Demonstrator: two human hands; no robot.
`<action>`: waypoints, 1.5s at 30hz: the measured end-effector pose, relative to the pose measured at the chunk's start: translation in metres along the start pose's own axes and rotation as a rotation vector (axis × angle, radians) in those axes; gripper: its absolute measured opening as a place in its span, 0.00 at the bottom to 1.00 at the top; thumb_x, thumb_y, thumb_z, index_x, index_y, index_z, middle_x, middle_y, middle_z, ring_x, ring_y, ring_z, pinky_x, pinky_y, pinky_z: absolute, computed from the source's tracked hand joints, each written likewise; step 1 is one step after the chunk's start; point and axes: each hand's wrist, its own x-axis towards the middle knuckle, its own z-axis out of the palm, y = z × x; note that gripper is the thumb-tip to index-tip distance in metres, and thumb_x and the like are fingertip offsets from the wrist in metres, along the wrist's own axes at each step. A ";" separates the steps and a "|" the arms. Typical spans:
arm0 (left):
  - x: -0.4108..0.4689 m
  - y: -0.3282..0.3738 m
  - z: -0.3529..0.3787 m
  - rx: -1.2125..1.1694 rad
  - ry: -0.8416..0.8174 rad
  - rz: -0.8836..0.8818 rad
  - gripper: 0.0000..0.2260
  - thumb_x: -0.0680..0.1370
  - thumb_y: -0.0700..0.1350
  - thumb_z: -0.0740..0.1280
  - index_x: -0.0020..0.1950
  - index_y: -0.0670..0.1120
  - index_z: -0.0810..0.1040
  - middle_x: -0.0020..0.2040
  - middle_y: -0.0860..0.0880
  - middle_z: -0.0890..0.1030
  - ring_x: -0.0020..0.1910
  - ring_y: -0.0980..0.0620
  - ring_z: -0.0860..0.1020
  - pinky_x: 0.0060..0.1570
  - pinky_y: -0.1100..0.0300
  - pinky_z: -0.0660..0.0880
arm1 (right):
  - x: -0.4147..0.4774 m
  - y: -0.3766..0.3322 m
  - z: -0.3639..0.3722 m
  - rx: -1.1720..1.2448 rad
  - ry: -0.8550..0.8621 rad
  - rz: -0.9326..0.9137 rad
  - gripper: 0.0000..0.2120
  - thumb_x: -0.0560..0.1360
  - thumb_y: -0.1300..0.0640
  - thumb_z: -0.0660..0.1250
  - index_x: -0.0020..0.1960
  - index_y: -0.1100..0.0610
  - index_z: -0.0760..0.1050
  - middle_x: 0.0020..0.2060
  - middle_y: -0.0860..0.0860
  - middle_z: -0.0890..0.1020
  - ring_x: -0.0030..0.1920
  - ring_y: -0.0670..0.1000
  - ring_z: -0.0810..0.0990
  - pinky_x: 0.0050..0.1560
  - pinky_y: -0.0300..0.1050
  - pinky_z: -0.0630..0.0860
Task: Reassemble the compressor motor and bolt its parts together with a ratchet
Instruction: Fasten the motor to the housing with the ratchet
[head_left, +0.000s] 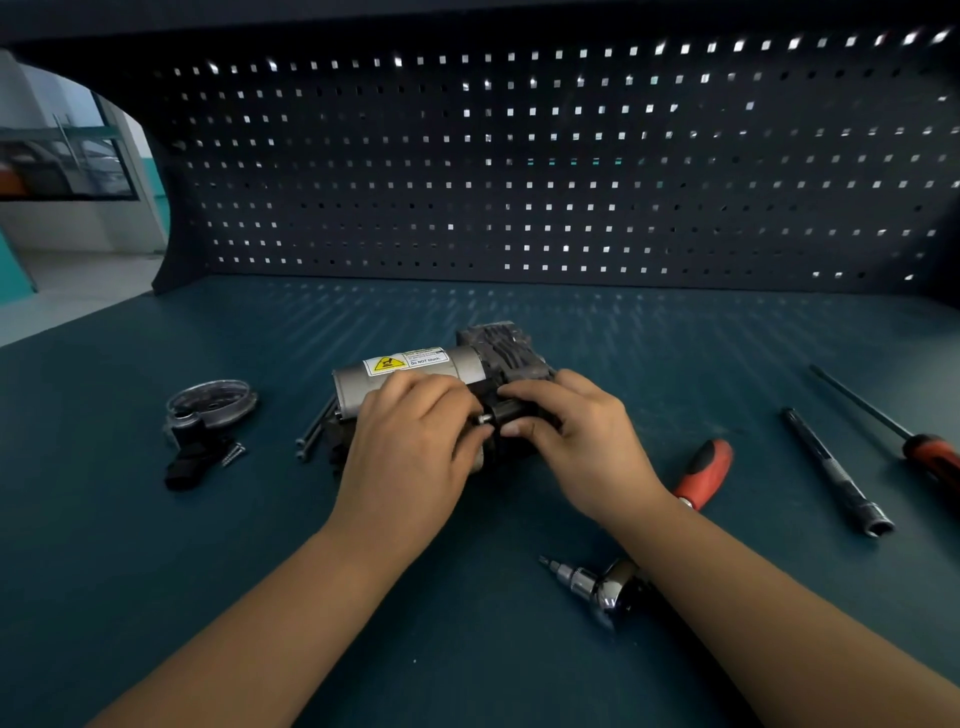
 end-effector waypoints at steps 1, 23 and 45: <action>0.000 0.000 0.000 -0.008 0.018 0.011 0.05 0.72 0.44 0.73 0.41 0.42 0.81 0.41 0.50 0.81 0.45 0.44 0.77 0.42 0.46 0.76 | 0.000 0.000 0.000 0.001 -0.002 0.002 0.14 0.72 0.61 0.72 0.57 0.59 0.81 0.47 0.51 0.79 0.50 0.51 0.78 0.51 0.38 0.72; 0.003 0.000 -0.001 0.025 0.023 0.012 0.14 0.76 0.50 0.62 0.41 0.43 0.83 0.43 0.51 0.82 0.46 0.43 0.77 0.42 0.46 0.75 | 0.001 -0.001 0.000 0.001 0.002 0.003 0.14 0.72 0.61 0.72 0.57 0.59 0.81 0.48 0.52 0.79 0.51 0.50 0.77 0.51 0.37 0.71; 0.001 0.000 0.000 0.063 0.038 -0.002 0.14 0.76 0.50 0.60 0.43 0.44 0.83 0.44 0.51 0.81 0.48 0.43 0.76 0.44 0.48 0.73 | 0.000 -0.002 -0.001 -0.006 -0.007 0.002 0.14 0.72 0.60 0.72 0.57 0.59 0.81 0.48 0.53 0.80 0.51 0.50 0.77 0.50 0.35 0.71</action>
